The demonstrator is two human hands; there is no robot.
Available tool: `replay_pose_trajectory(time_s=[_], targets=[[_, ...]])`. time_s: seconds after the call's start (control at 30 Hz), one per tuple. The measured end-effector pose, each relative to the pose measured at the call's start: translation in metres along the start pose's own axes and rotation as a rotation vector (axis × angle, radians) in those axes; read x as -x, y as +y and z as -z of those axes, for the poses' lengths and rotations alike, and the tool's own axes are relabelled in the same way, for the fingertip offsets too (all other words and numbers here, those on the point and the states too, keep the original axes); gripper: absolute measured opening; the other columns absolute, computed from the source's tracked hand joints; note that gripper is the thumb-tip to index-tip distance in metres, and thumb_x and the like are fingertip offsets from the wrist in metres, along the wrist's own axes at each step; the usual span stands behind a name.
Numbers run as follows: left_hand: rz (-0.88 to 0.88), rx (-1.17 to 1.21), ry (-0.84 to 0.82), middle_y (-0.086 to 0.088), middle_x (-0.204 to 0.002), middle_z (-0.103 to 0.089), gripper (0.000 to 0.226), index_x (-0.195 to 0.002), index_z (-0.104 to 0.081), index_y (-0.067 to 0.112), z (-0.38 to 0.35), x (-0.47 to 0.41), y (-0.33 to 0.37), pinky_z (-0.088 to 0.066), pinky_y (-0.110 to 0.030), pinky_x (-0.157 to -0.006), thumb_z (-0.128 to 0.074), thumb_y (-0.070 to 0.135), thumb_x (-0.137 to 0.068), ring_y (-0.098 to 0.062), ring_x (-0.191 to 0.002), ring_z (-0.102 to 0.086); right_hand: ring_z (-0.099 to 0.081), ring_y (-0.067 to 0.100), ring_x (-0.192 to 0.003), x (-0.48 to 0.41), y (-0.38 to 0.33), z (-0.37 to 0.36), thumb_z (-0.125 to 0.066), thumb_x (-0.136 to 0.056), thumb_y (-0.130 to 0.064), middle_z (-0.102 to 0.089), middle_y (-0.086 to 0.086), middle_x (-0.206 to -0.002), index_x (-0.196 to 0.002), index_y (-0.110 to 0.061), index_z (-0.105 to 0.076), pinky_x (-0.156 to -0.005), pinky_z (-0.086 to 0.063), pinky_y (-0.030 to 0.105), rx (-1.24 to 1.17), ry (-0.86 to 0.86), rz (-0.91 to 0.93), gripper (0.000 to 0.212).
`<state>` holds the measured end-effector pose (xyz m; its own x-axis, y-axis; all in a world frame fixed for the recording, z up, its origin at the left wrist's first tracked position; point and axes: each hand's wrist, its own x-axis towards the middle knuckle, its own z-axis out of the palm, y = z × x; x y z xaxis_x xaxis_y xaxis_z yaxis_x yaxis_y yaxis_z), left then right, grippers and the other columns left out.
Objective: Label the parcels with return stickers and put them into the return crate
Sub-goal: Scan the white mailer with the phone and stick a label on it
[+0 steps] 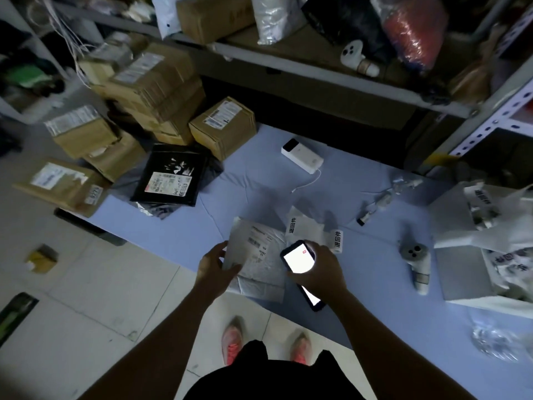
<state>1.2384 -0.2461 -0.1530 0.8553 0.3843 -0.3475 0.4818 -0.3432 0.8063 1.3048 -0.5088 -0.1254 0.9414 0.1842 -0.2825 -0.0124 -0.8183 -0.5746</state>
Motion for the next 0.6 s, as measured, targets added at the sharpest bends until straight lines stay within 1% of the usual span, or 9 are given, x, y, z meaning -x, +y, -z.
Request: replay_pose_trajectory(time_s=[0.03, 0.07, 0.13, 0.23, 0.33, 0.4, 0.47, 0.6], targets=[[-0.022, 0.006, -0.016, 0.002, -0.098, -0.068, 0.073, -0.144, -0.052, 0.019, 0.003, 0.0, 0.001, -0.048, -0.014, -0.056, -0.083, 0.009, -0.08, -0.001, -0.065, -0.061, -0.06, 0.013, -0.095, 0.001, -0.002, 0.0, -0.084, -0.057, -0.057, -0.062, -0.004, -0.103, -0.122, -0.027, -0.059, -0.081, -0.055, 0.032, 0.005, -0.017, 0.015, 0.076], [-0.043, 0.009, -0.03, 0.005, -0.097, -0.068, 0.076, -0.148, -0.048, 0.018, 0.006, -0.001, 0.001, -0.048, -0.012, -0.056, -0.083, 0.008, -0.081, 0.002, -0.063, -0.059, -0.06, 0.015, -0.097, 0.003, -0.004, 0.002, -0.087, -0.057, -0.051, -0.063, -0.003, -0.106, -0.123, -0.023, -0.061, -0.082, -0.053, 0.03, 0.015, -0.036, 0.022, 0.077], [-0.077, -0.014, -0.05, 0.007, -0.098, -0.069, 0.073, -0.148, -0.049, 0.018, 0.011, -0.002, 0.0, -0.048, -0.011, -0.058, -0.081, 0.009, -0.083, 0.0, -0.063, -0.058, -0.057, 0.015, -0.102, 0.007, -0.003, 0.005, -0.091, -0.058, -0.044, -0.063, -0.002, -0.111, -0.125, -0.02, -0.062, -0.084, -0.048, 0.027, 0.055, -0.095, 0.021, 0.077], [-0.104, -0.021, -0.062, 0.007, -0.098, -0.069, 0.07, -0.147, -0.052, 0.022, 0.015, -0.006, -0.004, -0.05, -0.015, -0.057, -0.08, 0.012, -0.084, -0.012, -0.067, -0.059, -0.05, 0.018, -0.12, 0.013, 0.005, 0.007, -0.091, -0.062, -0.05, -0.058, -0.002, -0.128, -0.14, -0.023, -0.053, -0.095, -0.041, 0.028, 0.168, -0.167, -0.006, 0.091], [-0.11, 0.018, -0.068, 0.008, -0.098, -0.07, 0.07, -0.146, -0.052, 0.026, 0.018, -0.007, -0.004, -0.054, -0.021, -0.059, -0.081, 0.011, -0.084, -0.018, -0.071, -0.062, -0.046, 0.018, -0.124, 0.017, 0.006, 0.011, -0.089, -0.067, -0.051, -0.053, -0.001, -0.133, -0.147, -0.027, -0.046, -0.097, -0.041, 0.03, 0.255, -0.194, -0.018, 0.095], [-0.101, 0.064, -0.079, 0.007, -0.097, -0.07, 0.068, -0.144, -0.055, 0.026, 0.019, -0.007, -0.001, -0.055, -0.023, -0.06, -0.081, 0.009, -0.083, -0.017, -0.072, -0.062, -0.044, 0.017, -0.124, 0.017, 0.006, 0.014, -0.088, -0.069, -0.048, -0.051, -0.001, -0.135, -0.151, -0.029, -0.042, -0.097, -0.042, 0.031, 0.293, -0.204, -0.001, 0.096], [-0.094, 0.103, -0.088, 0.006, -0.099, -0.071, 0.062, -0.14, -0.059, 0.024, 0.021, -0.007, 0.003, -0.054, -0.02, -0.06, -0.08, 0.008, -0.084, -0.015, -0.073, -0.064, -0.044, 0.017, -0.124, 0.017, 0.004, 0.016, -0.087, -0.071, -0.047, -0.049, -0.001, -0.136, -0.153, -0.029, -0.039, -0.097, -0.043, 0.031, 0.324, -0.21, 0.017, 0.096], [-0.094, 0.145, -0.096, 0.005, -0.098, -0.072, 0.059, -0.138, -0.061, 0.023, 0.023, -0.008, 0.007, -0.054, -0.017, -0.06, -0.08, 0.007, -0.084, -0.01, -0.071, -0.066, -0.046, 0.018, -0.129, 0.018, 0.001, 0.02, -0.085, -0.072, -0.052, -0.049, -0.001, -0.141, -0.153, -0.031, -0.039, -0.099, -0.048, 0.033, 0.347, -0.142, 0.021, 0.096]])
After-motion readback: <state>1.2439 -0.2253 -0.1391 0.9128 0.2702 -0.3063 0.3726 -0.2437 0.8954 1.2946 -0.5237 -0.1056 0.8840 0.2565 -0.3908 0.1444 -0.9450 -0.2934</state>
